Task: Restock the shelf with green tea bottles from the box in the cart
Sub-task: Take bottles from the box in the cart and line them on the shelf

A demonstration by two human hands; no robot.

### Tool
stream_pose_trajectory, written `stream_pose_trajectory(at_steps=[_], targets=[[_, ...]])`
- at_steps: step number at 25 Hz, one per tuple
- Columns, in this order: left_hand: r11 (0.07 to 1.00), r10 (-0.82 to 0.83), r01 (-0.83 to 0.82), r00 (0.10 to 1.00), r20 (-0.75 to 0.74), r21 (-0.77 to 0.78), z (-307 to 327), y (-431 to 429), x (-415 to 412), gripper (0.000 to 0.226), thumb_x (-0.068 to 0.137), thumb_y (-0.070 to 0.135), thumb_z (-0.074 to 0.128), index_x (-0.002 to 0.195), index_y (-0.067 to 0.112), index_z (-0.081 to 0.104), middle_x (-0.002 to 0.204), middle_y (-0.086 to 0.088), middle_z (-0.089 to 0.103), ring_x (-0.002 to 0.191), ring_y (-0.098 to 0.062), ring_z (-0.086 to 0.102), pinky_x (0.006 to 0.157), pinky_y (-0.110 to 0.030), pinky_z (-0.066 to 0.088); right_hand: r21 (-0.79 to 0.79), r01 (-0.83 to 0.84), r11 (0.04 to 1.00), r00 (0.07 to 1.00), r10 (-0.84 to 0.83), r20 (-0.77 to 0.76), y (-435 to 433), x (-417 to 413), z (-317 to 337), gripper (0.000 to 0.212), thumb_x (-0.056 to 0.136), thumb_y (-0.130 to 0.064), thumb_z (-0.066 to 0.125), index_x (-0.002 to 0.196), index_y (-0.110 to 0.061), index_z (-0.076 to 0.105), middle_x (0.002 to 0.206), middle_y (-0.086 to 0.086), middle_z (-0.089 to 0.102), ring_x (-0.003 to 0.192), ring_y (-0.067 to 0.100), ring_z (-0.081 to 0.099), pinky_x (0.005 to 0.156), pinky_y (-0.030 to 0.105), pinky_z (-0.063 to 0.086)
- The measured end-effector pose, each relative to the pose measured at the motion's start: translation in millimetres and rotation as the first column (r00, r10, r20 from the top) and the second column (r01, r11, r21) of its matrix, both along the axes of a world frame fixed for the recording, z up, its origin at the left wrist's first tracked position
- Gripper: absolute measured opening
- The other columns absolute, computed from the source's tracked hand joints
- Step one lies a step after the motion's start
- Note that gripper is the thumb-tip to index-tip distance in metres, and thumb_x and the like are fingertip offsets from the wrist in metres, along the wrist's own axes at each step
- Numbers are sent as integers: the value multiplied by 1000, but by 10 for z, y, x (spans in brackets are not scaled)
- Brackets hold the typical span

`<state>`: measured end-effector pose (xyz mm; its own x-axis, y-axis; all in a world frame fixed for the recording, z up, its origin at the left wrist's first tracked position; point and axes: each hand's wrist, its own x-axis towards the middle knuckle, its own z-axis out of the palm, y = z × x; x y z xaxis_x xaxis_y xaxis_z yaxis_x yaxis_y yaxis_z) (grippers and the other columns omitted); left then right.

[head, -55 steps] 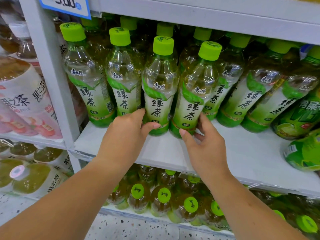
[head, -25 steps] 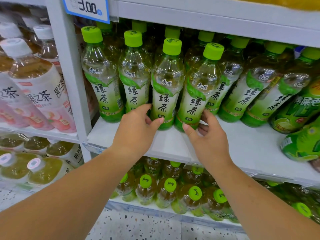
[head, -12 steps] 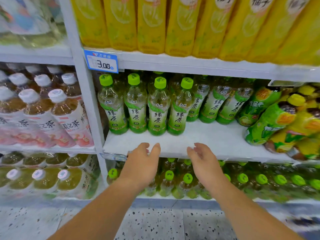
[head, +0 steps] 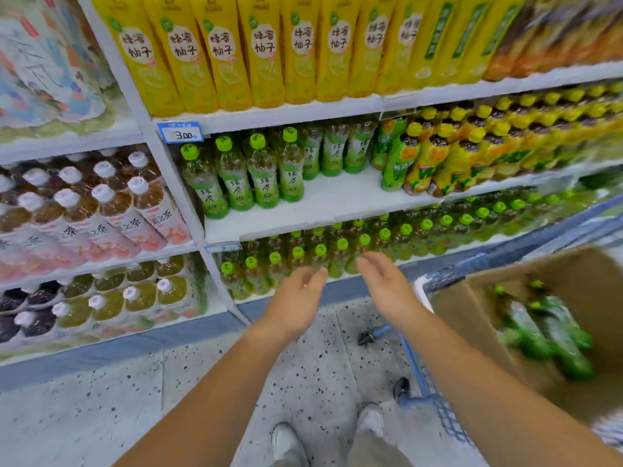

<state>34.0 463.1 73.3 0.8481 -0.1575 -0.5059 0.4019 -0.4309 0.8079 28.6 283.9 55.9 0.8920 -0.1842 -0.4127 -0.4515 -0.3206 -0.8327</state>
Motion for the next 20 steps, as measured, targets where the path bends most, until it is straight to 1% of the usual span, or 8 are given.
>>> stream_pose_trajectory(at_steps=[1, 3, 5, 7, 8, 11, 15, 20], targets=[[999, 9, -9, 1000, -11, -33, 128, -64, -124, 59, 99, 59, 43, 147, 24, 46, 149, 4, 46, 126, -14, 47, 96, -32, 34, 16, 14, 1000, 1000, -14, -1, -51, -176, 117, 52, 100, -50, 46, 146, -25, 43, 145, -4, 48, 114, 6, 46, 91, 26, 37], [996, 1, -4, 1000, -30, -92, 356, -203, -405, 56, 98, 57, 46, 145, 26, 47, 142, 8, 48, 120, -9, 49, 96, -32, 36, 22, 33, 999, 999, -33, 15, -189, -543, 311, 50, 101, -49, 45, 146, -27, 43, 143, -9, 47, 114, 1, 44, 84, 10, 35], [992, -41, 40, 999, -5, -122, 566, -349, -630, 53, 98, 57, 47, 144, 29, 47, 129, 17, 49, 110, 1, 51, 92, -25, 36, 23, 48, 999, 998, -48, 33, -348, -854, 477, 48, 100, -50, 46, 143, -29, 46, 140, -13, 48, 112, -5, 45, 74, 0, 35], [987, -77, 82, 996, 37, -141, 757, -503, -818, 49, 99, 55, 47, 142, 31, 49, 122, 24, 48, 102, 11, 48, 83, -16, 36, 34, 73, 997, 996, -75, 57, -540, -1135, 617, 47, 98, -52, 47, 141, -32, 49, 136, -18, 50, 109, -13, 47, 77, 2, 34], [983, -97, 105, 994, 58, -149, 839, -597, -923, 48, 98, 55, 48, 141, 32, 49, 123, 25, 48, 105, 10, 48, 82, -15, 35, 42, 91, 995, 992, -94, 80, -651, -1288, 690, 46, 98, -52, 48, 140, -33, 50, 135, -20, 52, 108, -17, 48, 80, 3, 34], [971, -160, 174, 983, 93, -164, 963, -888, -1153, 47, 98, 54, 49, 141, 34, 49, 130, 24, 48, 117, 3, 47, 92, -21, 34, 43, 128, 991, 983, -133, 123, -1050, -1648, 817, 39, 98, -48, 51, 133, -33, 55, 131, -19, 57, 110, -20, 49, 83, 2, 37], [965, -237, 249, 962, 136, -80, 1014, -1370, -1340, 41, 98, 52, 51, 136, 37, 50, 122, 29, 51, 115, 5, 50, 94, -20, 35, 14, 200, 980, 967, -200, 156, -1789, -2119, 916, 21, 99, -40, 52, 118, -39, 59, 121, -22, 62, 107, -18, 53, 78, -2, 38], [978, -181, 194, 972, 153, -80, 1027, -2106, -1535, 28, 97, 54, 52, 124, 48, 52, 113, 42, 50, 92, 35, 46, 77, -8, 36, 18, 241, 970, 963, -241, 121, -2845, -2599, 909, 32, 100, -42, 50, 131, -34, 58, 126, -24, 58, 104, -27, 49, 78, 0, 39]])
